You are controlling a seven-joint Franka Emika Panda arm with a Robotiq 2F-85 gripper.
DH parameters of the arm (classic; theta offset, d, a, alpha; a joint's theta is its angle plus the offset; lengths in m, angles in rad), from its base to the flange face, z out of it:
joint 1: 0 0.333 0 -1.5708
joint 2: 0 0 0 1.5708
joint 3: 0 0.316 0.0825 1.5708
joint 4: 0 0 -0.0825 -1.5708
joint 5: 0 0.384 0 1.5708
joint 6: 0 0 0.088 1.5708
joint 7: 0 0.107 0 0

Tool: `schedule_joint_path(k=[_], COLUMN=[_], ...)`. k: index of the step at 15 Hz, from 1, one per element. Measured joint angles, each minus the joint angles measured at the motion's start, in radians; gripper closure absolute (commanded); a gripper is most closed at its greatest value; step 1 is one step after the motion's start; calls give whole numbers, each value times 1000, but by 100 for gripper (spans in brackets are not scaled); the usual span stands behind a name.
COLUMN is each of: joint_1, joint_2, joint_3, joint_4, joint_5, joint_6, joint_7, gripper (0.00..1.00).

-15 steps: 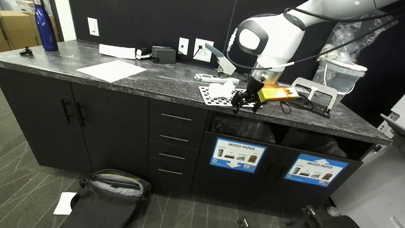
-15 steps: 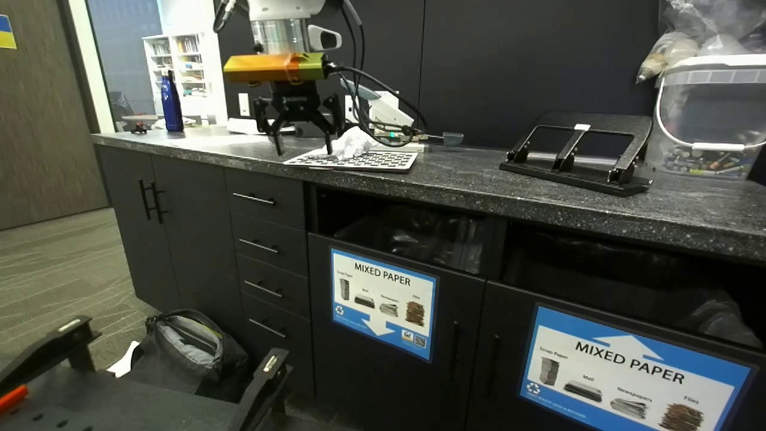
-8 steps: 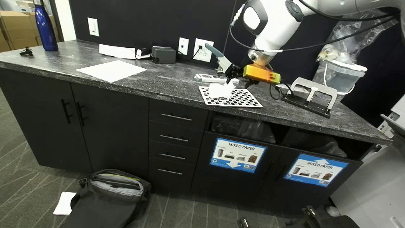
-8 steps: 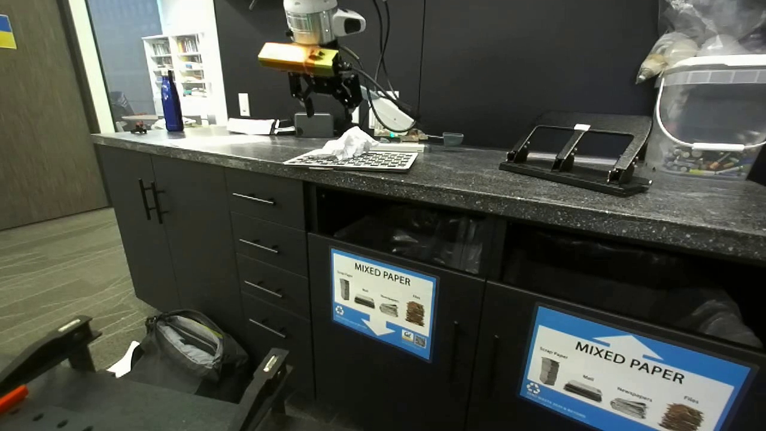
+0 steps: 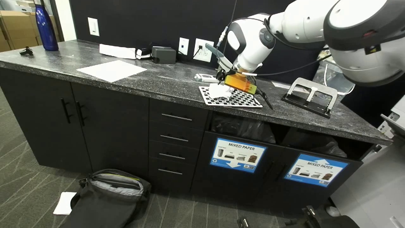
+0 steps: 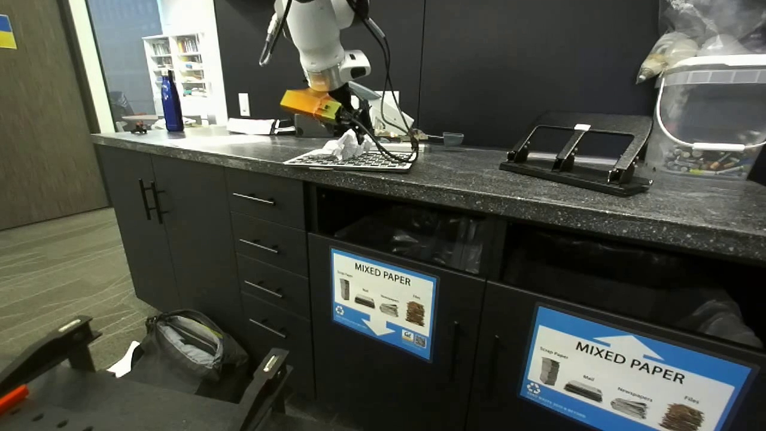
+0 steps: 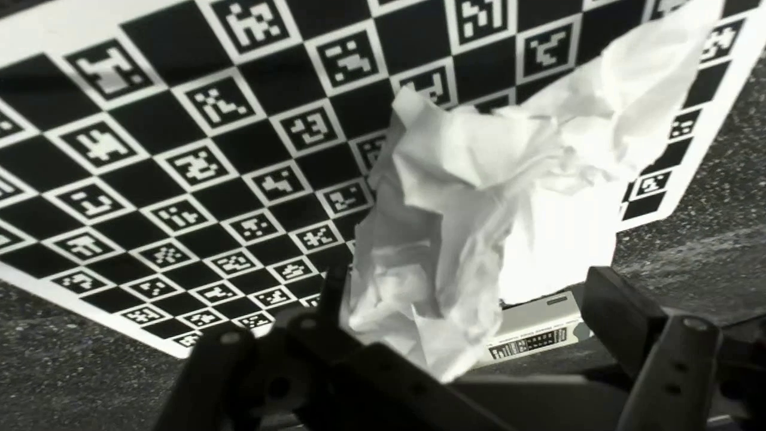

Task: Put the white pieces of paper in the left bin

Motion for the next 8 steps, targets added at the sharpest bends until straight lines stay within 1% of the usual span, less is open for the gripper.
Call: schedule_joint_path(k=[2, 3, 4, 6, 7, 8], joint_1=[24, 34, 41, 53, 58, 64], joint_2=[65, 94, 118, 152, 163, 171], joint_3=[-13, -17, -19, -20, -21, -22], joint_4=[79, 119, 154, 208, 228, 246], joint_5=[-25, -36, -47, -60, -64, -72], joint_6=[8, 13, 16, 22, 26, 34], joint_7=[2, 2, 2, 2, 2, 2], gripper=[0, 25, 26, 42, 51, 58])
